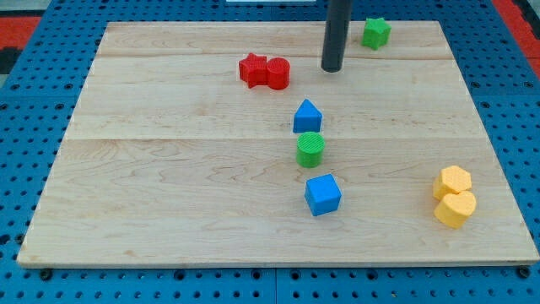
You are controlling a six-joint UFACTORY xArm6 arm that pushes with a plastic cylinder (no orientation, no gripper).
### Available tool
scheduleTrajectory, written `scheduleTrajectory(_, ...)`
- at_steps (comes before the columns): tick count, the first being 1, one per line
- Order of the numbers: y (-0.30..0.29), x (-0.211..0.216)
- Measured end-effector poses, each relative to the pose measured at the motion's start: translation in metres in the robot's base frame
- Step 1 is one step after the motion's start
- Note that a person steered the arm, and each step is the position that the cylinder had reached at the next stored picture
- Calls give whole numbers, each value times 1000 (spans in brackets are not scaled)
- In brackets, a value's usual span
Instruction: Place the red blocks to the center left side
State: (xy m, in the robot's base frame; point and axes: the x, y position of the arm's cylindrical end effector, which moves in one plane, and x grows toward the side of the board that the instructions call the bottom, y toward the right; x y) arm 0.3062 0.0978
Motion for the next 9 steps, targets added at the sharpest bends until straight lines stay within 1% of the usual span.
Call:
scheduleTrajectory(1,-17,-1)
scheduleTrajectory(4,-133,-12)
scheduleTrajectory(5,-159,2)
scheduleTrajectory(6,-194,31)
scheduleTrajectory(8,-144,62)
scheduleTrajectory(9,-173,70)
